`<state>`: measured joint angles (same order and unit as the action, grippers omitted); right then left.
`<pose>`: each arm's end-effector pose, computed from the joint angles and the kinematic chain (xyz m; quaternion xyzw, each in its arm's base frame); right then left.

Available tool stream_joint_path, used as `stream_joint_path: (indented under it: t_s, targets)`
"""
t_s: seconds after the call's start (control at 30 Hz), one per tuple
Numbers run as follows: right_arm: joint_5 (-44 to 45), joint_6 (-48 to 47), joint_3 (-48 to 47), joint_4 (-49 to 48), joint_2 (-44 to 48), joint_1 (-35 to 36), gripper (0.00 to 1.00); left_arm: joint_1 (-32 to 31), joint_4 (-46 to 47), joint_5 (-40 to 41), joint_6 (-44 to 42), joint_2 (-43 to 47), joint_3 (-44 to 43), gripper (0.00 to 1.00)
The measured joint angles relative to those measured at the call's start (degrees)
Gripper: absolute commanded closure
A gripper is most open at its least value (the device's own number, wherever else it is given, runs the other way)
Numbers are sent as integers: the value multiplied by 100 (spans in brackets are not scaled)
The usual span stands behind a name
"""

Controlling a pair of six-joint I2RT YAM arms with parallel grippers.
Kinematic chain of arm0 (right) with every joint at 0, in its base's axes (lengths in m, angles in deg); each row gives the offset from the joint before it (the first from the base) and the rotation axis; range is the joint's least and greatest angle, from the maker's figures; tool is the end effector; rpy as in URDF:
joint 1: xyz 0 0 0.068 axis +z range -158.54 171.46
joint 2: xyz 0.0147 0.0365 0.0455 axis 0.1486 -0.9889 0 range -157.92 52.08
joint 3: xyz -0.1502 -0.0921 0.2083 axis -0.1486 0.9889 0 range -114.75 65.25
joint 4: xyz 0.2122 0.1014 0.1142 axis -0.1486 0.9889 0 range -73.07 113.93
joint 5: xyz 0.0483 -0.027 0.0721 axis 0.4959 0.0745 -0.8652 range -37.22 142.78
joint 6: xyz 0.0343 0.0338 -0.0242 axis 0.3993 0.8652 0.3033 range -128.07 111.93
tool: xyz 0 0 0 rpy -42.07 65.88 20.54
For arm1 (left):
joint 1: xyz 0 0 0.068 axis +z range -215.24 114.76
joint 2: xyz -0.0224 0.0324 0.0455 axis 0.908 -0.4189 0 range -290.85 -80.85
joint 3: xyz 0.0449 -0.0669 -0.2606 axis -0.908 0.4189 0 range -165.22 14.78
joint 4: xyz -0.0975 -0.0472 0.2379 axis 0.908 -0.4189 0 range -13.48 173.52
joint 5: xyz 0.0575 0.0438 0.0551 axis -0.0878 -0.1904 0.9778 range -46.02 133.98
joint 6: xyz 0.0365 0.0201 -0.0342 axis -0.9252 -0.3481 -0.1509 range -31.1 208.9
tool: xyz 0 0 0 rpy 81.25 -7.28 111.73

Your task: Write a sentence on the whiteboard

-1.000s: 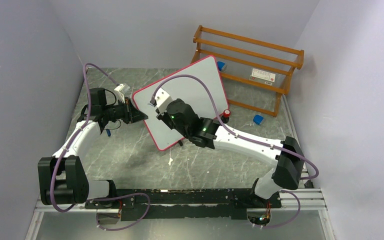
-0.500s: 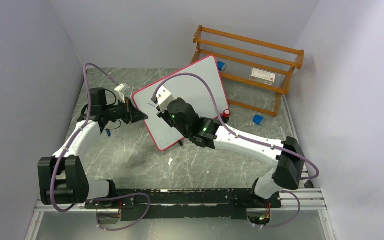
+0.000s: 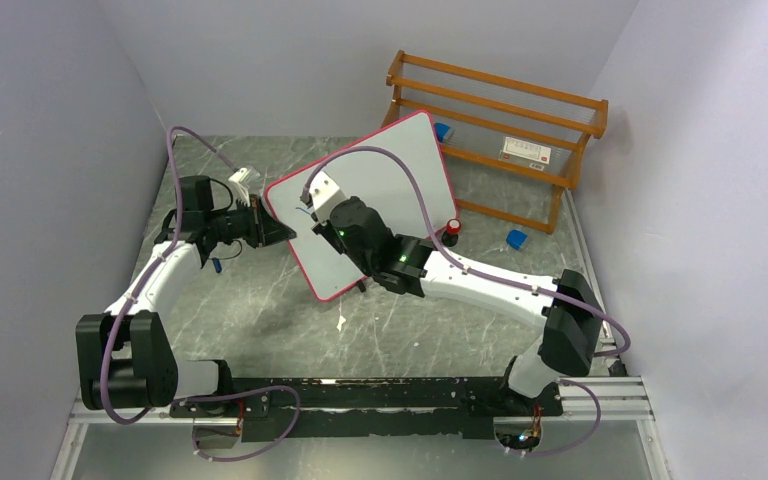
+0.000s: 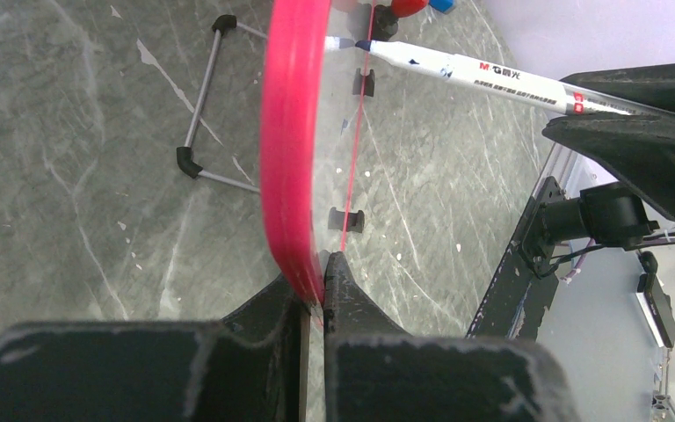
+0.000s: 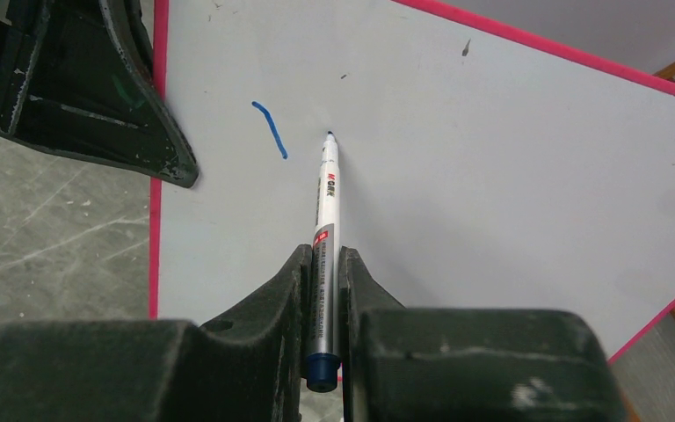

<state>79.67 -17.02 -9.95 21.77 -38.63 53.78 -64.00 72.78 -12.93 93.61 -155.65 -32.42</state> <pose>0.1882 0.3242 0.3329 -0.3572 0.7263 0.0788 0.5820 0.2695 -0.0240 0.2499 0.1662 0.8011 -0.4403 0.3699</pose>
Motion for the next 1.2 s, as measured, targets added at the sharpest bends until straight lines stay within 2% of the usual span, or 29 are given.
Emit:
stream_joint_path:
  t_s: [1.2]
  targets:
    - [98, 0, -4, -114, -17, 0, 100, 0, 0, -4, 0, 0, 0, 95]
